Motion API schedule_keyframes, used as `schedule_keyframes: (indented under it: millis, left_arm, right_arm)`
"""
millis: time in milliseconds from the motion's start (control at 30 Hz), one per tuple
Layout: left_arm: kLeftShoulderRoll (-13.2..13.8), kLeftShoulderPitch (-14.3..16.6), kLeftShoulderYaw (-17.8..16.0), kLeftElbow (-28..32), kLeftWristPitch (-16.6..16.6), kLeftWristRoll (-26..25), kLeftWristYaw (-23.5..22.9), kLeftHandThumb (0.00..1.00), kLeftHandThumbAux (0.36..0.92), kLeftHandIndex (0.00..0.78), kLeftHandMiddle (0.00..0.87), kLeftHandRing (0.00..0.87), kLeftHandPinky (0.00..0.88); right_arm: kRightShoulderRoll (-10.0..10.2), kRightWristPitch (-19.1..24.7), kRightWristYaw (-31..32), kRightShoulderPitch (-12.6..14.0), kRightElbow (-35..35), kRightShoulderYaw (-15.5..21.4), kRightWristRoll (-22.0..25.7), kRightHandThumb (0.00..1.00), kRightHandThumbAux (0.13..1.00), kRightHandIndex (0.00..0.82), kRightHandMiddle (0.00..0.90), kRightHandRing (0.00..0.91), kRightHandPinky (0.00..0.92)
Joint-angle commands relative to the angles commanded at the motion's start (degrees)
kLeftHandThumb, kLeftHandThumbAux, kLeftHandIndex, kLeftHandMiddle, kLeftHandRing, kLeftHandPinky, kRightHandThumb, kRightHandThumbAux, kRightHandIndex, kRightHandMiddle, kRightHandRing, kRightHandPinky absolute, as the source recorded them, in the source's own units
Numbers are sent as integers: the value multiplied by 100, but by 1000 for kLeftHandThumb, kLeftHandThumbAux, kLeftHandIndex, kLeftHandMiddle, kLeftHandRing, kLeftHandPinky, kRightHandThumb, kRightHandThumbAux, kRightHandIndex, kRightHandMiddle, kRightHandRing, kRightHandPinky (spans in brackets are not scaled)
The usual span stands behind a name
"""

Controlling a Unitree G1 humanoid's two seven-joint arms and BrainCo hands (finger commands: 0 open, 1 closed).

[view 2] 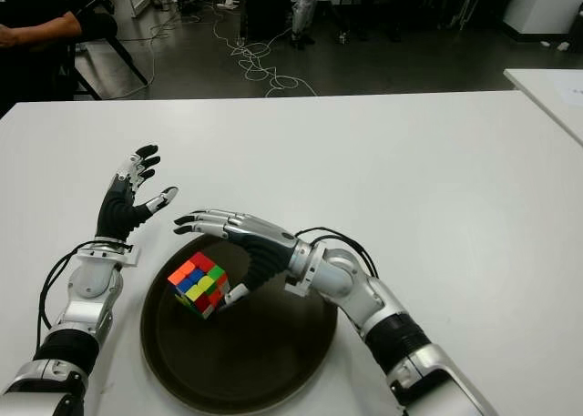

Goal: Pick up the Rubik's Cube and put it in the plate

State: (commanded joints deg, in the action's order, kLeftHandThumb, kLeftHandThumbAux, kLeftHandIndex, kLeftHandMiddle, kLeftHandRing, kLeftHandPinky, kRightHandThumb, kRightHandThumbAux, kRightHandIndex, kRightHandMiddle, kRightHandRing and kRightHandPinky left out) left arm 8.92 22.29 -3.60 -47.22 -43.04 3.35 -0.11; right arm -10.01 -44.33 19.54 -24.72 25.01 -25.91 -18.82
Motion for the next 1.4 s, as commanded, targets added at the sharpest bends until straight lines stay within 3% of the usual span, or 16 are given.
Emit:
schedule_keyframes:
  millis: [233, 467, 800, 900, 933, 1033, 1167, 1233, 1333, 1400]
  left_arm:
    - [-4, 16, 8, 39, 117, -73, -84, 84, 696, 80, 116, 81, 54]
    - [-28, 27, 26, 84, 281, -48, -44, 97, 647, 77, 100, 72, 44]
    - [-78, 83, 74, 78, 446, 85, 103, 106, 636, 64, 101, 114, 144]
    - [-80, 89, 90, 77, 448, 129, 137, 102, 649, 69, 109, 124, 150]
    - [-83, 94, 100, 75, 442, 149, 157, 102, 651, 70, 110, 125, 151]
    - [-104, 92, 114, 84, 414, 165, 185, 102, 667, 78, 117, 130, 150]
    - [-125, 63, 113, 116, 398, 163, 208, 102, 674, 79, 122, 133, 149]
    - [-131, 48, 118, 135, 399, 168, 220, 100, 671, 79, 122, 133, 145]
    - [-131, -3, 126, 218, 428, 183, 225, 94, 666, 78, 122, 130, 135]
    - [-123, -40, 127, 287, 465, 184, 202, 86, 662, 76, 118, 124, 126]
  right_arm:
    - [-120, 38, 135, -112, -142, 126, 125, 0, 737, 20, 25, 0, 0]
    - [-426, 100, 309, -510, -178, 620, 543, 0, 736, 14, 14, 0, 0]
    - [-591, 3, -464, -1332, 1341, 1401, 533, 0, 714, 11, 17, 5, 9]
    - [-622, 44, -625, -1430, 1628, 1593, 585, 0, 712, 19, 30, 15, 24]
    - [-622, 110, -843, -1510, 2047, 1687, 565, 0, 711, 19, 31, 16, 25]
    - [-420, 455, -1614, -1536, 3193, 2042, 693, 0, 686, 41, 63, 51, 58]
    - [-23, 1020, -2132, -1399, 3579, 2565, 1220, 0, 713, 93, 136, 132, 145]
    - [54, 1153, -2222, -1429, 3748, 2709, 1358, 0, 732, 112, 161, 161, 183]
    - [94, 1731, -2376, -1701, 4286, 3013, 1620, 4, 762, 133, 185, 193, 228]
    - [122, 2426, -2518, -2013, 4614, 3228, 1799, 6, 795, 141, 199, 214, 255]
